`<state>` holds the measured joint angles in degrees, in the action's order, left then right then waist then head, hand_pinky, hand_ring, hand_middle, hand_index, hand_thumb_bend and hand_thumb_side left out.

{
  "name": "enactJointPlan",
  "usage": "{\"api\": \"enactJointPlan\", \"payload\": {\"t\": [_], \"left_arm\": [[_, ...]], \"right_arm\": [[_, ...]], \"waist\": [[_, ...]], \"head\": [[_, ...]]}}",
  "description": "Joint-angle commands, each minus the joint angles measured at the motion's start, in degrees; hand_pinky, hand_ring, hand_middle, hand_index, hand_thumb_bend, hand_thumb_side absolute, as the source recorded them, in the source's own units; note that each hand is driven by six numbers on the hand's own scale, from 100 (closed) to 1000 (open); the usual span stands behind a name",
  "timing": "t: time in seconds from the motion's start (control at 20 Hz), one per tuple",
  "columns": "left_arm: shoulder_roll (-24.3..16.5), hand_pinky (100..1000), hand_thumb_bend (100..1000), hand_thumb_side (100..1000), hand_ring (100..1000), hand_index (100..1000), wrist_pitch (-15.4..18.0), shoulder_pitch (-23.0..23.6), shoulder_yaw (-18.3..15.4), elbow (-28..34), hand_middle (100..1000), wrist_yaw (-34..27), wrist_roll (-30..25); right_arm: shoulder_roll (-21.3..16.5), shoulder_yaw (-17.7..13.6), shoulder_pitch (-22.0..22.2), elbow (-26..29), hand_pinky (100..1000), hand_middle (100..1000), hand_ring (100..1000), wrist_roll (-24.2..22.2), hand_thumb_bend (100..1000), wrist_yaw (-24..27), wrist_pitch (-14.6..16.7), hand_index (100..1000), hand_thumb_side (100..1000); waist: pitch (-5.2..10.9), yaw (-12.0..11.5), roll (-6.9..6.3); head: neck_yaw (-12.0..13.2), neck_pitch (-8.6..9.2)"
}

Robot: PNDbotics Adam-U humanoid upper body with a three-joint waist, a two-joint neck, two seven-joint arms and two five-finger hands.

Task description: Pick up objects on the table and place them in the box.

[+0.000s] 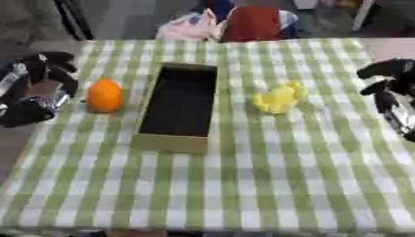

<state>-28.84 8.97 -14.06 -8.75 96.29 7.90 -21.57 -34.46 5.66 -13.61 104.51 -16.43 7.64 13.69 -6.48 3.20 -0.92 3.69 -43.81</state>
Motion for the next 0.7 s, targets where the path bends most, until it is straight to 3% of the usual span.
{"api": "enactJointPlan", "payload": {"t": [0.05, 0.4, 0.7], "left_arm": [[-2.7, 729, 219, 393, 644, 847, -0.1, -0.8, -0.6, 0.4, 661, 0.3, 0.3], [-7.3, 723, 229, 375, 644, 845, -0.8, -2.4, 1.1, -3.2, 662, 1.7, 1.3], [-15.0, 720, 280, 341, 656, 850, 0.0, -7.8, 5.9, -12.1, 673, 4.9, 2.1]], "right_arm": [[-1.2, -0.8, -0.4, 1.2, 678, 706, 844, 0.1, 100, -0.2, -0.1, 812, 335], [-1.4, -0.6, -0.4, 1.1, 678, 706, 844, -0.1, 100, -0.2, 0.0, 812, 334], [-1.5, -0.3, -0.6, 1.2, 678, 706, 844, -0.3, 100, -0.1, 0.0, 812, 339]], "waist": [[0.73, 0.1, 0.03], [0.92, 0.2, -0.03], [0.96, 0.6, 0.03]], "head": [[-0.1, -0.3], [0.0, -0.3], [0.3, -0.3]]}}
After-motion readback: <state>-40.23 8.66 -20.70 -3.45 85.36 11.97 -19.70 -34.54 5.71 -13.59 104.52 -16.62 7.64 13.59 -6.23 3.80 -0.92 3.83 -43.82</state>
